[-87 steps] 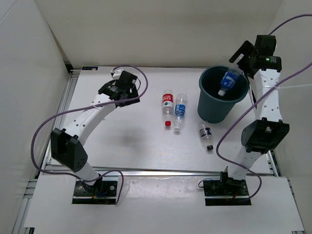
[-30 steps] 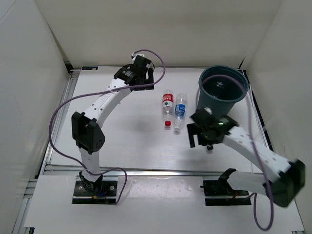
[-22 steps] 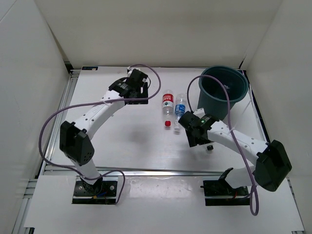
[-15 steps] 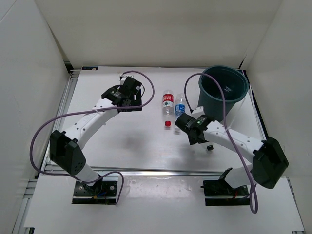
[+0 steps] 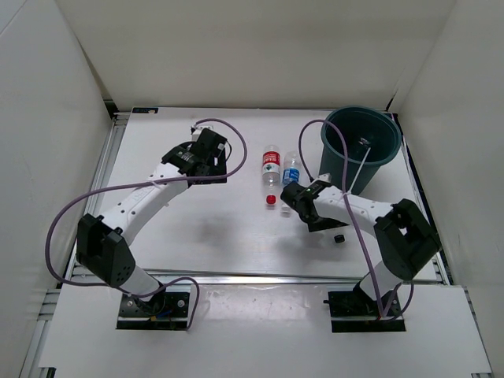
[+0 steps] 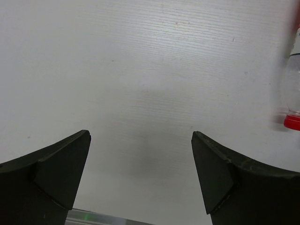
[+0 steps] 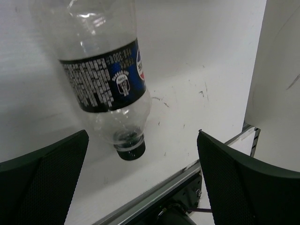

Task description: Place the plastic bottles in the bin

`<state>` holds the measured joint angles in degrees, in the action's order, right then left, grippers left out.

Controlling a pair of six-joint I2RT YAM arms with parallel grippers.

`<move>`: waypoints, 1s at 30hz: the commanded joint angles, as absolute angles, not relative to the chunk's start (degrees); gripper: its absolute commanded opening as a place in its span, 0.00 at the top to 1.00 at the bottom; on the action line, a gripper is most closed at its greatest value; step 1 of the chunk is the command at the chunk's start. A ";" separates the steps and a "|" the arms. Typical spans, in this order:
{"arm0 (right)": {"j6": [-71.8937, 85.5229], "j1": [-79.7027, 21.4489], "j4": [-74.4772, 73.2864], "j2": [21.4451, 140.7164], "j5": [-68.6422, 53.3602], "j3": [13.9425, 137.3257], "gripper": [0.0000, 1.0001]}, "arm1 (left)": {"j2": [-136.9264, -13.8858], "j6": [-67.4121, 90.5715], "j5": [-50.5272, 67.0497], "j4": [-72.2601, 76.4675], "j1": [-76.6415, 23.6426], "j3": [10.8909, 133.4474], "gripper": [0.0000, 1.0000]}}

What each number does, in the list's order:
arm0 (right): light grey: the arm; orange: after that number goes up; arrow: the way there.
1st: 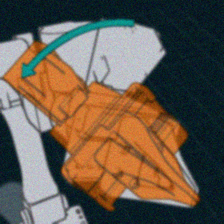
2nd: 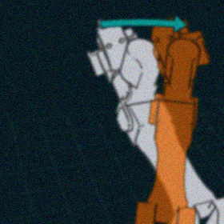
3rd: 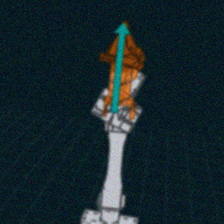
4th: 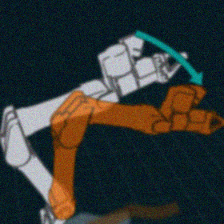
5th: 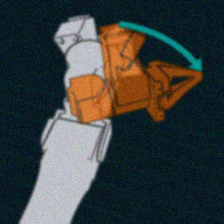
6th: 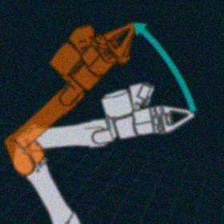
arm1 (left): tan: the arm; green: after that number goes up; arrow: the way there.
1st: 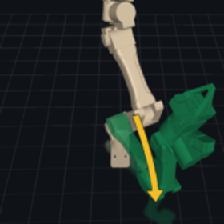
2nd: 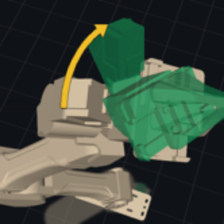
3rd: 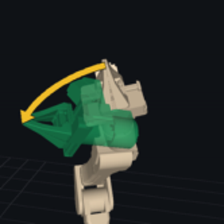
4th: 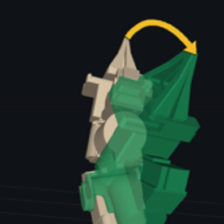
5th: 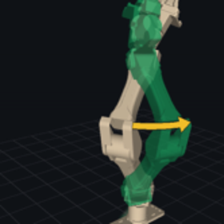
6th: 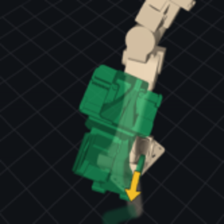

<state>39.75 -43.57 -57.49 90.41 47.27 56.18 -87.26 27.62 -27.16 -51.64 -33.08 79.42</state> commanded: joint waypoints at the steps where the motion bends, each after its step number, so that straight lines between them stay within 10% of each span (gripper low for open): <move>1: 37.62 -41.58 -53.53 92.72 49.48 56.95 0.00 | -83.50 27.69 -28.13 -51.06 -33.05 78.75 0.00; 10: 27.69 -36.83 -44.48 96.24 40.70 59.32 0.06 | -81.92 27.69 -28.65 -51.06 -33.05 77.08 0.00; 20: 26.28 -34.89 -43.94 96.77 33.31 58.71 0.68 | -80.86 29.36 -30.23 -52.21 -33.05 75.41 0.00; 30: 33.93 -47.35 -63.71 82.02 33.22 70.91 0.85 | -83.14 34.01 -30.76 -50.19 -32.52 74.36 0.00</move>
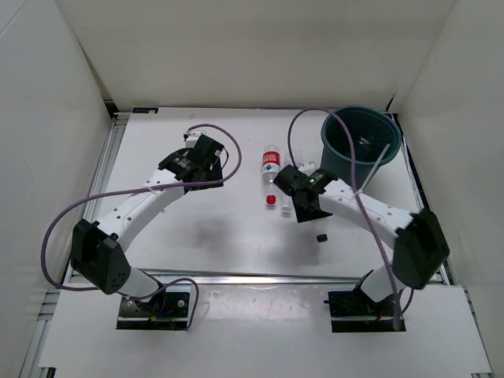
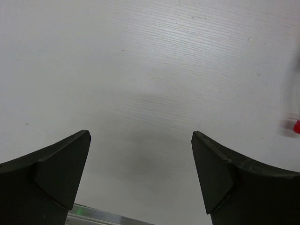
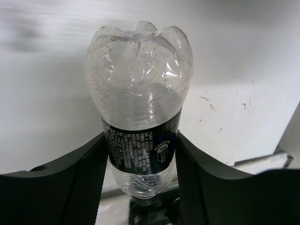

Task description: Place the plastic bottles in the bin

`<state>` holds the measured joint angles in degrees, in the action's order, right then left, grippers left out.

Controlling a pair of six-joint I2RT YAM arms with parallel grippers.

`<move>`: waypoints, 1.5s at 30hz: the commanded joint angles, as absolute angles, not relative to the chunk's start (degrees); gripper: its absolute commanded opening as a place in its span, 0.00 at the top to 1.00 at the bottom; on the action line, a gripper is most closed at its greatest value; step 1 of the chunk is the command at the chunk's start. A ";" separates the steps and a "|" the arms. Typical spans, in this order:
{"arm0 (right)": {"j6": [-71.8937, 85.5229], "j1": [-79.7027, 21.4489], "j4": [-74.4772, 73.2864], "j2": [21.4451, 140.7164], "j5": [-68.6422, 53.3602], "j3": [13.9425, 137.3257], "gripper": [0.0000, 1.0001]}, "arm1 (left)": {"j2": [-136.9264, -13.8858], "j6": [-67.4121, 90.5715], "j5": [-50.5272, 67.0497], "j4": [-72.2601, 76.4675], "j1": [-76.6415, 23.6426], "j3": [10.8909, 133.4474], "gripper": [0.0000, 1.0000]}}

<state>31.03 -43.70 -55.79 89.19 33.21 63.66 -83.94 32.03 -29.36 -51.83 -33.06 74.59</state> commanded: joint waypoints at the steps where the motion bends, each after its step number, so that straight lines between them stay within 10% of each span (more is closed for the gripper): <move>1: 33.93 -48.24 -65.03 81.13 32.18 73.36 0.86 | -83.14 34.01 -30.76 -50.19 -32.52 74.96 0.00; 7: 29.46 -53.35 -74.34 81.64 35.32 101.56 0.88 | -88.24 34.54 -30.76 -49.66 -31.46 78.48 0.00; 13: 14.96 -37.38 -66.47 87.45 35.61 130.93 0.81 | -91.32 34.02 -29.09 -48.26 -31.46 82.53 0.00; 27: 19.34 -7.49 -59.85 98.87 12.85 131.40 0.86 | -87.02 32.78 -26.81 -47.72 -31.46 77.27 0.00; 30: 20.39 -5.63 -59.85 99.58 10.47 132.63 0.67 | -85.79 32.78 -26.81 -47.72 -31.46 75.94 0.00; 31: 20.39 -5.63 -59.85 100.10 9.85 132.63 0.36 | -85.78 32.78 -26.20 -47.72 -31.46 75.94 0.00; 33: 21.09 -5.63 -60.38 99.59 9.84 131.14 0.04 | -85.78 32.17 -25.06 -46.59 -30.94 75.94 0.00; 45: 23.47 -12.83 -61.79 81.58 15.82 119.81 0.00 | -108.17 22.41 23.14 -39.73 -19.08 104.63 0.00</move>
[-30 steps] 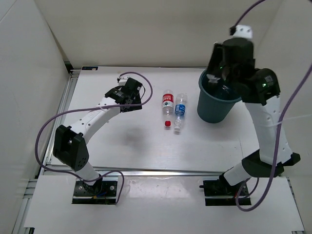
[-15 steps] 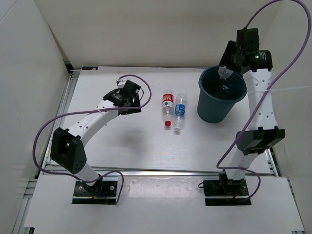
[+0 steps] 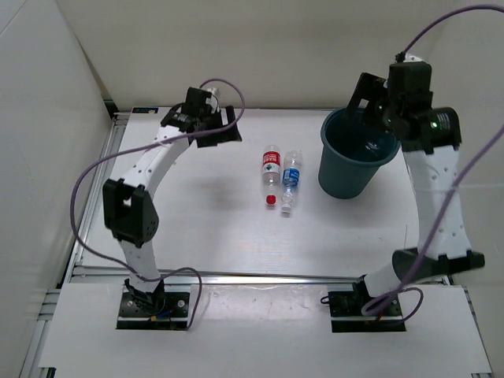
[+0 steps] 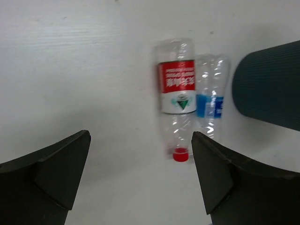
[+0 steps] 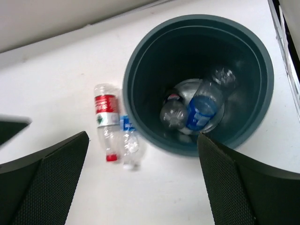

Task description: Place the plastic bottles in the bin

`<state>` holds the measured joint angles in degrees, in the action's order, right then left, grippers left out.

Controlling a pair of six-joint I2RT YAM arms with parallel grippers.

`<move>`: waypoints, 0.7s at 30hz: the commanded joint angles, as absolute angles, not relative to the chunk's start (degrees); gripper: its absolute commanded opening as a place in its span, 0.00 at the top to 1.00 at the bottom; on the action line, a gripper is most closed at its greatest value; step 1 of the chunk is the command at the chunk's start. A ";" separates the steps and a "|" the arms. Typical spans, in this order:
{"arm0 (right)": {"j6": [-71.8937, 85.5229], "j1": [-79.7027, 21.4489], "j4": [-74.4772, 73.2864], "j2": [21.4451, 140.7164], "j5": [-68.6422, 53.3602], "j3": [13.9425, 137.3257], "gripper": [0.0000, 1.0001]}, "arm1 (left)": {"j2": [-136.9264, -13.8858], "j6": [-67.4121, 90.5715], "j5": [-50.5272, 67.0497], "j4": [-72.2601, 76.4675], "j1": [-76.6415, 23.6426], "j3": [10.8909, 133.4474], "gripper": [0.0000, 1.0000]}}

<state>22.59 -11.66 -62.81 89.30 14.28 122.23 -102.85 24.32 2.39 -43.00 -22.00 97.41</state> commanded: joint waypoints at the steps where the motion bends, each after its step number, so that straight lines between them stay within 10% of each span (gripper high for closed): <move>1: 23.47 -13.53 -61.79 80.08 15.12 118.58 0.00 | -110.46 23.02 26.07 -39.20 -19.07 107.11 0.00; 21: 20.66 -12.48 -68.90 69.87 17.40 114.87 0.00 | -138.77 28.12 34.37 -38.67 -25.58 126.12 0.00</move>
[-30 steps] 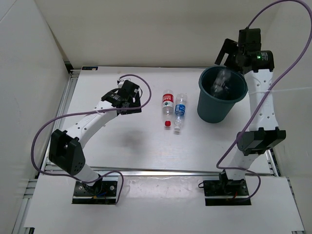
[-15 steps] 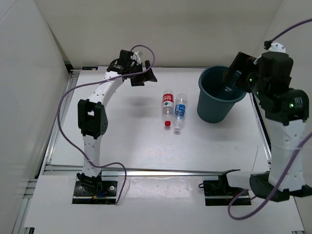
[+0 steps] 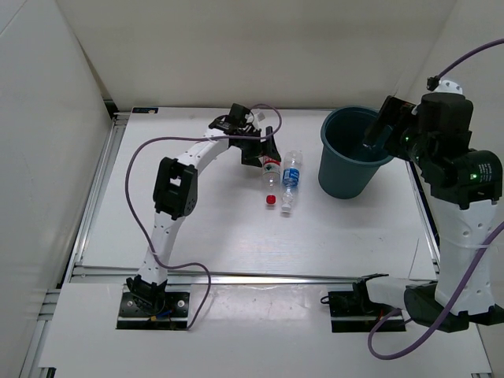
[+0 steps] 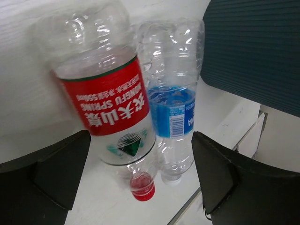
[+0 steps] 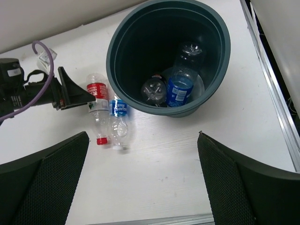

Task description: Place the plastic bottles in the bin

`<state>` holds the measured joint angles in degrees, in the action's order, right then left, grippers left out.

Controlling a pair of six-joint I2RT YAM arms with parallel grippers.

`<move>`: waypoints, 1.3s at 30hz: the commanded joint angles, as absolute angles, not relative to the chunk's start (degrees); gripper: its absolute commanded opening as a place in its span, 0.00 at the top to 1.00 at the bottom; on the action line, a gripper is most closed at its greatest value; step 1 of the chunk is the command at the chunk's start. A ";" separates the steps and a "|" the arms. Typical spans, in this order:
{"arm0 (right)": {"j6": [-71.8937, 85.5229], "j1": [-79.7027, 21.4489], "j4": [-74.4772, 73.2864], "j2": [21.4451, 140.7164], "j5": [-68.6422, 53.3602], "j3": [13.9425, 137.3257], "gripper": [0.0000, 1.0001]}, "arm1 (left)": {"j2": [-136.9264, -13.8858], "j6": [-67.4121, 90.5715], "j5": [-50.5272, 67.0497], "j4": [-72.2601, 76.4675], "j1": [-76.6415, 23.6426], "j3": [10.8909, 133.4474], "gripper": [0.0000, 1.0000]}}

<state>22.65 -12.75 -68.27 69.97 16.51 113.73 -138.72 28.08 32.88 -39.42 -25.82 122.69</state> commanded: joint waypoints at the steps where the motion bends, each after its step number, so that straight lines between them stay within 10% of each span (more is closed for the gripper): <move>1: 20.65 -12.48 -69.52 69.87 17.40 114.87 0.00 | -139.30 28.73 34.37 -38.67 -25.58 126.12 0.00; 14: 20.04 -10.20 -71.72 68.73 17.40 112.41 0.00 | -144.22 28.74 37.79 -38.67 -26.10 125.68 0.01; 24: 20.04 -8.53 -72.77 69.26 16.26 112.41 0.00 | -143.71 29.27 40.51 -38.14 -27.16 124.72 0.25; 27: 20.57 -8.53 -73.39 69.26 16.26 112.94 0.00 | -140.91 30.14 39.73 -38.14 -26.11 123.58 0.53; 31: 21.62 -8.53 -73.39 67.95 16.26 112.24 0.00 | -133.52 32.34 34.12 -38.14 -21.72 121.29 0.59; 39: 25.83 -8.53 -72.86 63.55 16.87 109.34 0.00 | -130.78 42.69 26.81 -31.40 -20.13 145.26 0.75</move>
<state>23.57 -8.69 -73.52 66.02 16.38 110.48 -139.17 36.84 29.39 -38.35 -19.38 136.22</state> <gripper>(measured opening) 0.998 0.650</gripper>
